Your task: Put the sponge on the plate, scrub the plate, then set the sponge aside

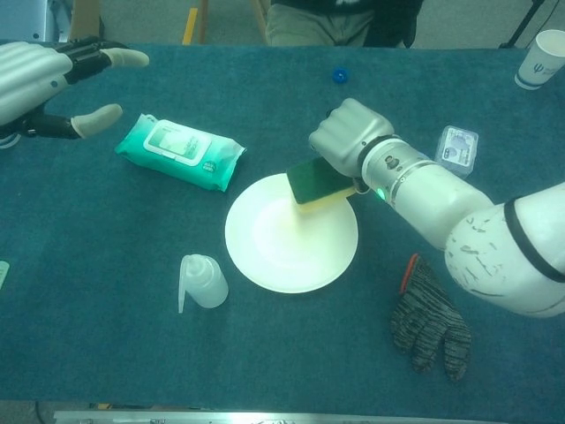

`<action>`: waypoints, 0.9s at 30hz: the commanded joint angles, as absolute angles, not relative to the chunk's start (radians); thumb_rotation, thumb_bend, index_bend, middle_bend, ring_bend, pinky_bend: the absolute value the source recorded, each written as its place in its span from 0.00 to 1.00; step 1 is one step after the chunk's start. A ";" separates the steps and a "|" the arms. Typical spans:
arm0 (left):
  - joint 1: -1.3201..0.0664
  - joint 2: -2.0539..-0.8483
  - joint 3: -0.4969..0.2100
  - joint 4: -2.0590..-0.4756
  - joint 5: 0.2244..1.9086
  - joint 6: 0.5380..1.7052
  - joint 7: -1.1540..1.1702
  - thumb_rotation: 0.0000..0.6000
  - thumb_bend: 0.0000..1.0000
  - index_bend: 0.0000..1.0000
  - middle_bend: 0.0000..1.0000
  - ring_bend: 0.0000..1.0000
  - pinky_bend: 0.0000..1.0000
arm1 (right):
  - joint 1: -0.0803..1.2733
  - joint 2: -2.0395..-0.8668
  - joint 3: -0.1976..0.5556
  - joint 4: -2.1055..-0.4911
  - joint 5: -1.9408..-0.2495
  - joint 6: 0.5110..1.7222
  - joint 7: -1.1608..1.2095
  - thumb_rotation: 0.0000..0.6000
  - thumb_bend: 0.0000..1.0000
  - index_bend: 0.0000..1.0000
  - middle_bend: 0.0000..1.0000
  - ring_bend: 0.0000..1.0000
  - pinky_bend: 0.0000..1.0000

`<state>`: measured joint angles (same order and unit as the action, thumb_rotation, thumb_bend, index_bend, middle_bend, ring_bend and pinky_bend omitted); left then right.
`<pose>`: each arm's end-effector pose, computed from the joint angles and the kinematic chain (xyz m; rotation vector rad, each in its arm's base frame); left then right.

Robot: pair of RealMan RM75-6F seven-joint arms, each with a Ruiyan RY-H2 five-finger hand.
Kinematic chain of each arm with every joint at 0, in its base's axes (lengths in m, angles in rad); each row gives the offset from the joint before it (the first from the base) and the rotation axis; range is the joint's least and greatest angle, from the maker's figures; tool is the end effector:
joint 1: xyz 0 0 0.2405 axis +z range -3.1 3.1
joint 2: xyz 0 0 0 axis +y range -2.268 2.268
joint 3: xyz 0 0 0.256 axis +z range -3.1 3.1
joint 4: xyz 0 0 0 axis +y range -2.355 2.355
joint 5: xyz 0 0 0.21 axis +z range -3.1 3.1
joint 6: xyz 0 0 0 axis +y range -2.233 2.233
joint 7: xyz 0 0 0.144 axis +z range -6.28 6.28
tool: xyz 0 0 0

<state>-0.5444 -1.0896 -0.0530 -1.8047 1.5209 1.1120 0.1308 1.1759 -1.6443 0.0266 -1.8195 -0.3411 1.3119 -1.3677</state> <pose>-0.1799 0.2760 0.1015 -1.9503 -0.7916 -1.0068 -0.0664 -0.2991 -0.0527 2.0963 -0.3677 0.2176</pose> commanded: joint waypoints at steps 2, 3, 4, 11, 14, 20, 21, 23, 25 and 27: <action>-0.544 -1.089 -0.053 -1.805 1.520 1.110 0.130 0.12 0.33 0.08 0.07 0.00 0.11 | 1.167 -1.643 0.024 -1.797 -0.351 1.313 -1.359 1.00 0.20 0.44 0.30 0.16 0.37; -0.545 -1.090 -0.053 -1.805 1.521 1.109 0.131 0.11 0.33 0.08 0.07 0.00 0.11 | 1.164 -1.642 0.024 -1.788 -0.352 1.313 -1.355 1.00 0.20 0.44 0.30 0.16 0.37; -0.546 -1.091 -0.052 -1.806 1.522 1.108 0.131 0.12 0.33 0.08 0.07 0.00 0.11 | 1.162 -1.642 0.025 -1.781 -0.351 1.312 -1.352 1.00 0.20 0.44 0.30 0.16 0.37; -0.548 -1.095 -0.052 -1.805 1.523 1.104 0.136 0.12 0.33 0.08 0.07 0.00 0.11 | 1.145 -1.640 0.032 -1.716 -0.350 1.309 -1.339 1.00 0.20 0.44 0.29 0.16 0.37; -0.547 -1.095 -0.052 -1.804 1.523 1.105 0.134 0.12 0.33 0.08 0.07 0.00 0.11 | 1.138 -1.642 0.044 -1.690 -0.340 1.306 -1.333 1.00 0.20 0.44 0.29 0.16 0.36; -0.544 -1.093 -0.049 -1.800 1.523 1.104 0.128 0.12 0.33 0.08 0.07 0.00 0.11 | 1.122 -1.628 0.047 -1.684 -0.324 1.312 -1.337 1.00 0.20 0.44 0.27 0.16 0.36; -0.544 -1.093 -0.048 -1.799 1.524 1.104 0.127 0.12 0.33 0.08 0.07 0.00 0.11 | 1.118 -1.625 0.045 -1.682 -0.321 1.314 -1.338 1.00 0.20 0.44 0.27 0.16 0.36; -0.543 -1.094 -0.048 -1.797 1.525 1.104 0.124 0.12 0.33 0.08 0.07 0.00 0.11 | 1.111 -1.621 0.043 -1.677 -0.314 1.314 -1.339 1.00 0.20 0.42 0.26 0.15 0.35; -0.544 -1.096 -0.047 -1.795 1.526 1.104 0.123 0.12 0.33 0.08 0.07 0.00 0.11 | 1.102 -1.617 0.036 -1.665 -0.301 1.307 -1.344 1.00 0.20 0.37 0.23 0.14 0.34; -0.544 -1.097 -0.048 -1.795 1.526 1.103 0.123 0.12 0.33 0.08 0.07 0.00 0.11 | 1.097 -1.613 0.032 -1.660 -0.299 1.300 -1.346 0.99 0.17 0.28 0.20 0.11 0.33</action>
<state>-0.5442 -1.0970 -0.0476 -1.7950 1.5263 1.1032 0.1232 1.0995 -1.6149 0.0344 -1.6617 -0.3008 1.3024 -1.3446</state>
